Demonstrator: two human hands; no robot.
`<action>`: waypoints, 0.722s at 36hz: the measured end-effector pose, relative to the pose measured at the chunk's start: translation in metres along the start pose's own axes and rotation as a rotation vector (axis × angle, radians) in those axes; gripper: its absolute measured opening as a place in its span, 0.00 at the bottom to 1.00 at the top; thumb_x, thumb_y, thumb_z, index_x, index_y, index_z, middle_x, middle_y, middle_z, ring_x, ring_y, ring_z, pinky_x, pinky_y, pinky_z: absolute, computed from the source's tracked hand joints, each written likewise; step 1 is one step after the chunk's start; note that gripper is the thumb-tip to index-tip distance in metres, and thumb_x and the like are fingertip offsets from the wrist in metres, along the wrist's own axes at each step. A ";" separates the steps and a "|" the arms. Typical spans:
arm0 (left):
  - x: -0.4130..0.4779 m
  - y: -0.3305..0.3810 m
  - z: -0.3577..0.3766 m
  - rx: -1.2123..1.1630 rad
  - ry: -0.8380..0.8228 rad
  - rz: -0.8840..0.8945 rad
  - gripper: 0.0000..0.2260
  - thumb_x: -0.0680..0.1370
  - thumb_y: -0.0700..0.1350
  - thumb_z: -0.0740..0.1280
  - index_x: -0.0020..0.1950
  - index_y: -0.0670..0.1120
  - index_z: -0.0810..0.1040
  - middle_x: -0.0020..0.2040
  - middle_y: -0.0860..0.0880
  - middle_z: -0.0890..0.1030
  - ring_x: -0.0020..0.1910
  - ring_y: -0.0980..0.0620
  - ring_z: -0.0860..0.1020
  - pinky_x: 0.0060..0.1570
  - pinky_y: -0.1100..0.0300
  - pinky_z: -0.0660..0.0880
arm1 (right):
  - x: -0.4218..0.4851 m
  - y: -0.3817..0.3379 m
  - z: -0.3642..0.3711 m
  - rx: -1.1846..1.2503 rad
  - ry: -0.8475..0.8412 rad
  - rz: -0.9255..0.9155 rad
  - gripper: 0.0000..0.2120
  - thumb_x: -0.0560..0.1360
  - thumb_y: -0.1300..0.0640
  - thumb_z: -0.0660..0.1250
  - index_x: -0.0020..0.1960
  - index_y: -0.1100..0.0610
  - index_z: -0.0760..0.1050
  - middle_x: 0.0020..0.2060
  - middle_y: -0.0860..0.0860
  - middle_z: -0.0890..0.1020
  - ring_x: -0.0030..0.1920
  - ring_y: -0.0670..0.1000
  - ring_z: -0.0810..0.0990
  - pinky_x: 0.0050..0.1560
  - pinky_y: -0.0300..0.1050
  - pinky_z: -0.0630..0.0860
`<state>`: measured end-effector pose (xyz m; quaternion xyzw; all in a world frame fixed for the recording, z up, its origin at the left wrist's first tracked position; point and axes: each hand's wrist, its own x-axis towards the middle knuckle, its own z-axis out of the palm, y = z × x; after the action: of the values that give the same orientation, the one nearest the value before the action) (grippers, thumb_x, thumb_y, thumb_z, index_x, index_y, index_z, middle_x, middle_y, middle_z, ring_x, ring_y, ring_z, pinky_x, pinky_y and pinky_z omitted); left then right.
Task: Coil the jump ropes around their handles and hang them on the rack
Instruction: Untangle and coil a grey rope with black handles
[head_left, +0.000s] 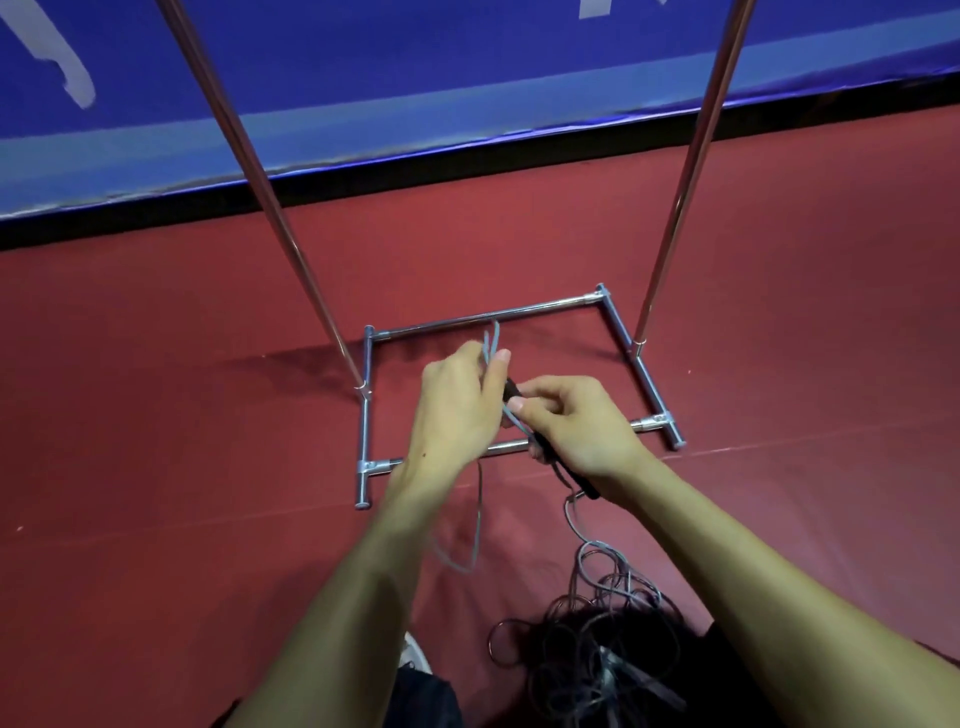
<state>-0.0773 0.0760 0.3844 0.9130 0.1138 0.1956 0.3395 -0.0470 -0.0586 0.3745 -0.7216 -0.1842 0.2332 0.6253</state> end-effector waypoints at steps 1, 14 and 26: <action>0.001 -0.001 0.000 0.048 -0.016 -0.028 0.18 0.82 0.48 0.60 0.35 0.42 0.72 0.27 0.50 0.72 0.35 0.41 0.74 0.37 0.53 0.62 | 0.000 0.001 0.000 -0.005 0.008 0.007 0.06 0.80 0.64 0.63 0.51 0.65 0.78 0.21 0.45 0.74 0.21 0.45 0.69 0.27 0.40 0.68; 0.041 -0.024 -0.050 -1.165 0.546 -0.537 0.15 0.84 0.41 0.55 0.39 0.42 0.71 0.21 0.52 0.71 0.22 0.57 0.73 0.21 0.67 0.62 | -0.012 0.015 -0.017 -0.133 -0.337 0.075 0.06 0.82 0.62 0.60 0.48 0.63 0.67 0.29 0.55 0.79 0.27 0.48 0.74 0.32 0.37 0.72; -0.030 0.019 0.017 -1.005 -0.528 -0.714 0.15 0.83 0.55 0.56 0.49 0.47 0.76 0.38 0.48 0.74 0.35 0.47 0.78 0.46 0.53 0.76 | 0.003 0.008 -0.012 0.394 0.012 0.059 0.04 0.78 0.66 0.65 0.45 0.61 0.75 0.30 0.52 0.77 0.29 0.47 0.72 0.31 0.39 0.72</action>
<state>-0.0954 0.0420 0.3766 0.5675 0.2172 -0.1295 0.7836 -0.0378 -0.0682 0.3677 -0.5916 -0.1101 0.2787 0.7485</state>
